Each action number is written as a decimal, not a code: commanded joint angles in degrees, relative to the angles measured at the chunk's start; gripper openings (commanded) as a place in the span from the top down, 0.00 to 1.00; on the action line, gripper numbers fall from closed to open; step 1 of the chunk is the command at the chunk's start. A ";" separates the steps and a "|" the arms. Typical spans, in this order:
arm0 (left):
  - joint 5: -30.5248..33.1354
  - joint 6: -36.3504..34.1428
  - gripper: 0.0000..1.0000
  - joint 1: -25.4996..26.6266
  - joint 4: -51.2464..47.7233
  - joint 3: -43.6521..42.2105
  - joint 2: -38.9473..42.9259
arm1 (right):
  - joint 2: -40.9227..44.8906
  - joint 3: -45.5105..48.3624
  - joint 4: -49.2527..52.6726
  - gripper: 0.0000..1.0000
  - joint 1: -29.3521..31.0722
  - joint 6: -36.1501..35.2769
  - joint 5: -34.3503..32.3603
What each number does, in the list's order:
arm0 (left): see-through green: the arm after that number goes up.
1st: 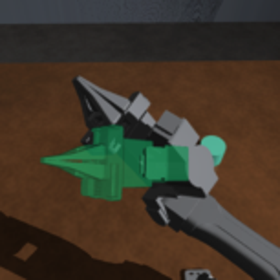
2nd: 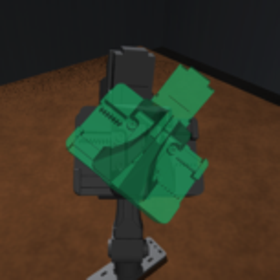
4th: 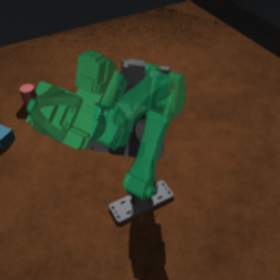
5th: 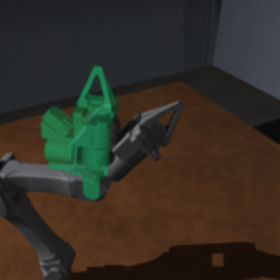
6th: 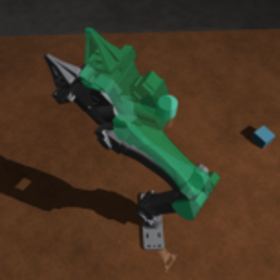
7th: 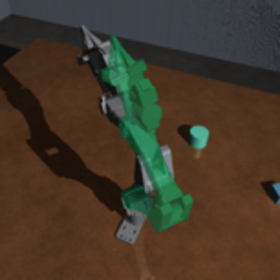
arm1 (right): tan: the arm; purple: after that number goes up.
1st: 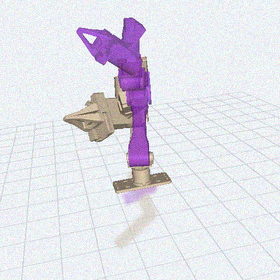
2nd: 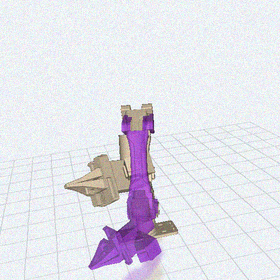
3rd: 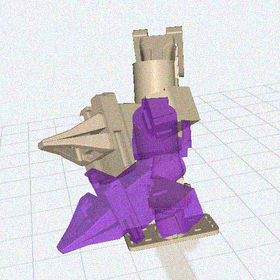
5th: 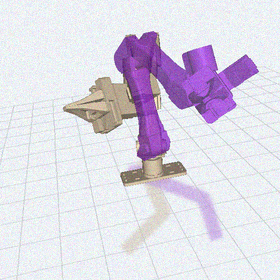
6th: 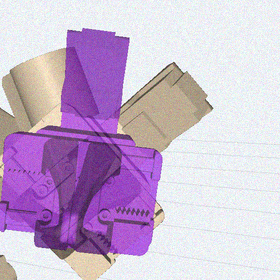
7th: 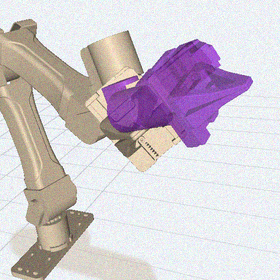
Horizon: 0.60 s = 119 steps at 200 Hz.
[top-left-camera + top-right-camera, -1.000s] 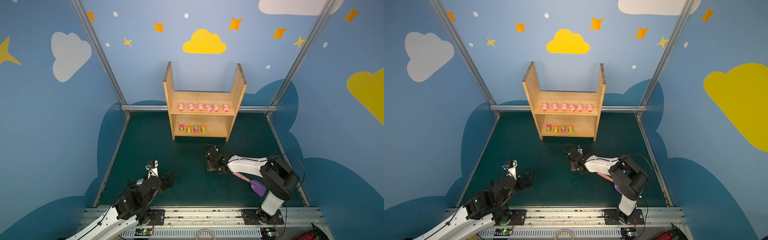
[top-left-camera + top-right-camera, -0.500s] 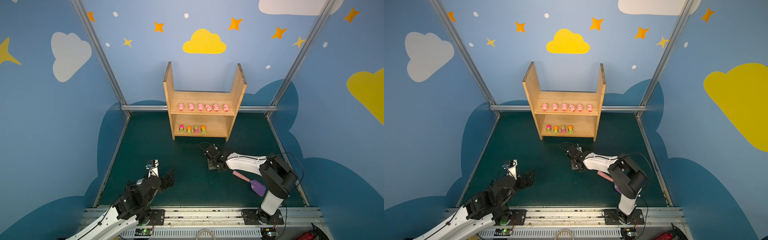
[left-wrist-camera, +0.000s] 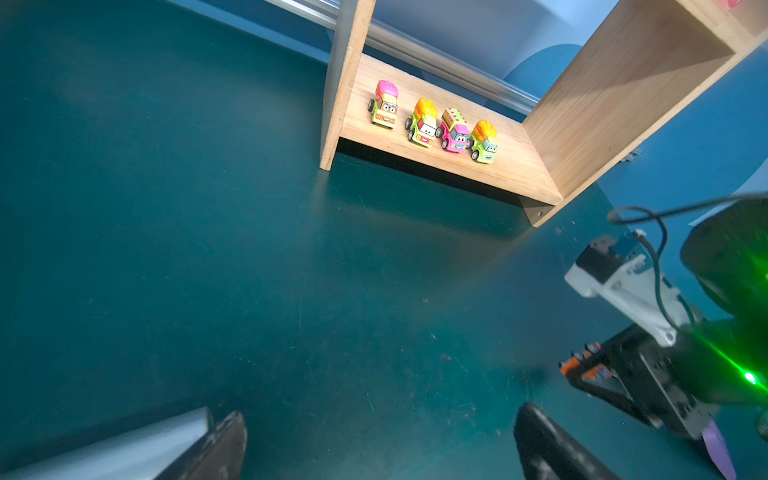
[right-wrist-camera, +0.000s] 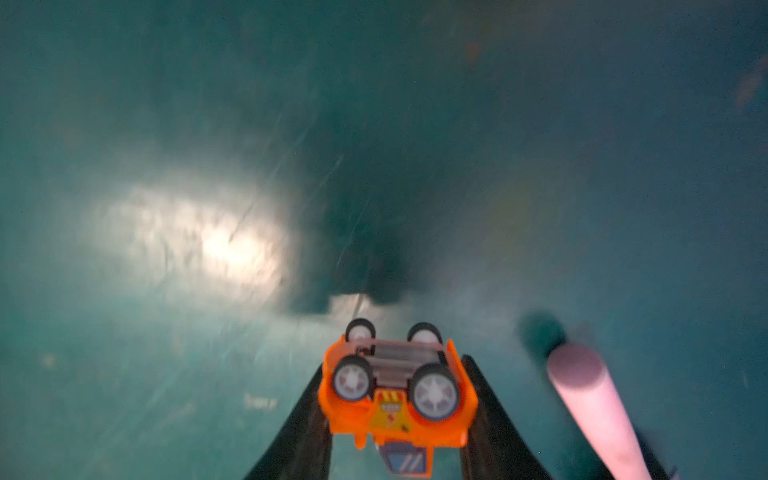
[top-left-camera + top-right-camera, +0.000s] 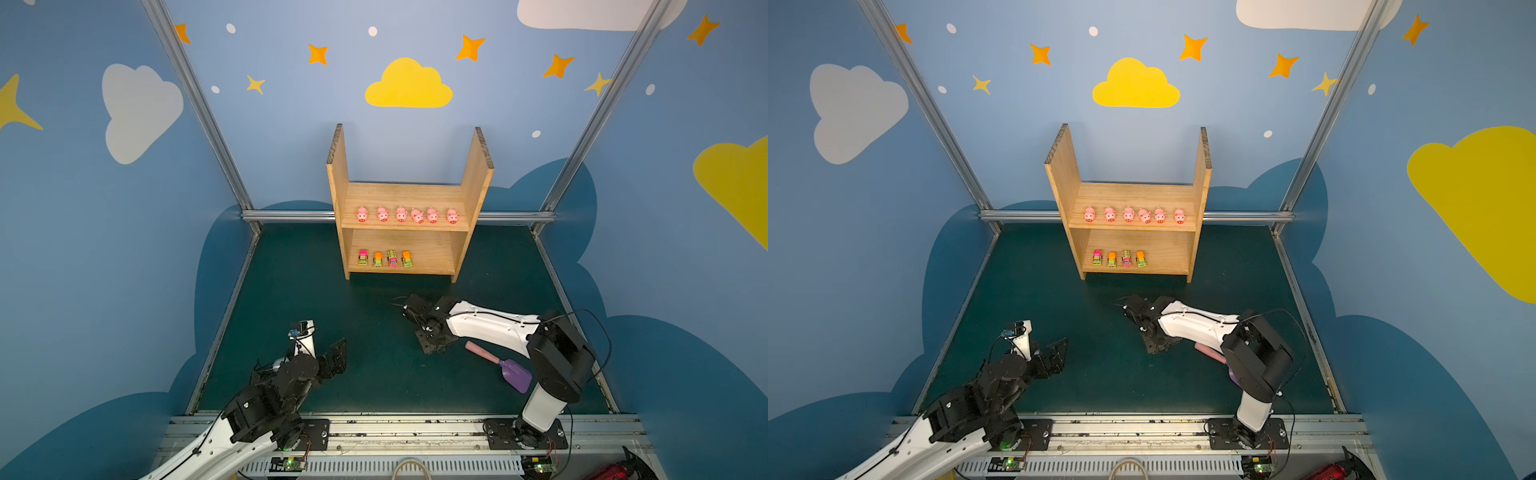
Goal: Place and organize the plastic toys onto the shelf
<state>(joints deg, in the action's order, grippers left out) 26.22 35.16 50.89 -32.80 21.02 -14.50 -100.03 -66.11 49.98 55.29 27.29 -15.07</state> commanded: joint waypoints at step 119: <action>-0.11 -0.55 0.00 -0.25 -1.00 0.52 1.31 | -10.35 -9.47 9.37 0.48 2.81 -5.26 0.50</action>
<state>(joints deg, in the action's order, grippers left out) 26.00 35.16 50.89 -33.17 21.04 -13.21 -109.32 -73.87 58.50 57.84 23.00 -14.33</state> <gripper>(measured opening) 0.997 0.507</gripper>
